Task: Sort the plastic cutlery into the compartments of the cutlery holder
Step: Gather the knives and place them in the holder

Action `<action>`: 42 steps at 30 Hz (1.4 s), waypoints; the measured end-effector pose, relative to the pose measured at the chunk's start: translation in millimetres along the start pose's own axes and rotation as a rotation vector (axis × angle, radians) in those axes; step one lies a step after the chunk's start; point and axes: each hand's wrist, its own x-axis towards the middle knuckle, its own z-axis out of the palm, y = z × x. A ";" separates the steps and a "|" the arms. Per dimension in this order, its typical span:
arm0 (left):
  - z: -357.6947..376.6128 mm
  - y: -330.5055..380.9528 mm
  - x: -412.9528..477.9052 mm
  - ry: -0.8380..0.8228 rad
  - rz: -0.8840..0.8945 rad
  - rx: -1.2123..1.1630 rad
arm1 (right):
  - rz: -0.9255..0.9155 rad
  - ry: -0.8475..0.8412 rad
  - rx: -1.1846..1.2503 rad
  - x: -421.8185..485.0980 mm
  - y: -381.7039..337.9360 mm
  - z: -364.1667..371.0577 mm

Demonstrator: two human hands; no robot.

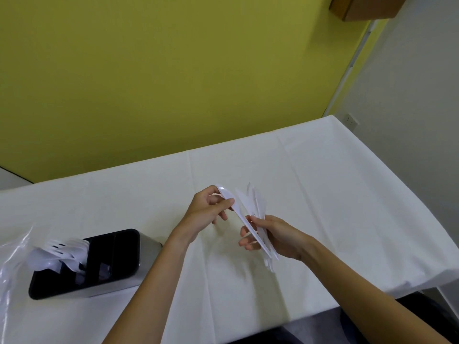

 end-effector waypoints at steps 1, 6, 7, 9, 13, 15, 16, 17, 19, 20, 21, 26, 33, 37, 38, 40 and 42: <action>0.7 0.9 1.7 0.001 0.000 0.024 | 0.006 -0.014 0.018 -1.1 -0.1 3.5; 1.6 7.6 9.6 0.005 0.019 0.141 | 0.006 -0.093 0.108 -2.1 4.4 7.9; 1.4 9.7 10.4 0.005 0.025 0.141 | 0.005 -0.101 0.136 -1.6 5.0 8.0; 0.8 13.4 11.3 -0.011 0.034 0.104 | 0.008 -0.081 0.129 -1.8 4.6 9.6; 0.9 19.5 11.3 -0.125 0.050 0.083 | 0.012 0.025 -0.086 -6.9 0.8 15.0; 3.3 22.1 10.7 -0.186 0.058 0.104 | 0.022 0.080 -0.194 -8.0 -1.1 16.6; 5.0 23.1 10.6 -0.208 0.068 0.128 | 0.035 0.101 -0.225 -8.2 -2.4 17.4; 7.2 24.5 10.7 -0.216 0.080 0.167 | 0.044 0.116 -0.243 -8.6 -3.9 17.8; 10.6 26.3 12.1 -0.174 0.108 0.267 | 0.047 0.134 -0.265 -8.8 -7.1 18.7; 11.4 26.4 13.3 -0.146 0.124 0.298 | 0.042 0.143 -0.281 -8.9 -8.6 19.1; 11.7 26.4 14.4 -0.140 0.134 0.304 | 0.034 0.153 -0.302 -8.9 -9.7 19.6; 11.7 28.5 16.8 -0.219 0.138 0.182 | 0.009 0.170 -0.404 -9.5 -13.6 21.2; 6.7 29.4 21.5 -0.191 0.139 0.144 | -0.155 0.125 -0.390 -11.0 -14.6 21.3; 10.1 31.5 22.4 -0.211 0.179 0.265 | -0.189 0.052 -0.449 -11.5 -19.2 23.7; 11.9 32.1 22.0 -0.217 0.183 0.289 | -0.171 0.034 -0.469 -11.8 -21.9 24.4; 15.0 34.5 21.7 -0.230 0.190 0.321 | -0.129 0.026 -0.567 -11.4 -27.7 24.0; 16.9 38.2 22.1 -0.254 0.194 0.353 | -0.087 0.026 -0.696 -11.3 -34.1 22.4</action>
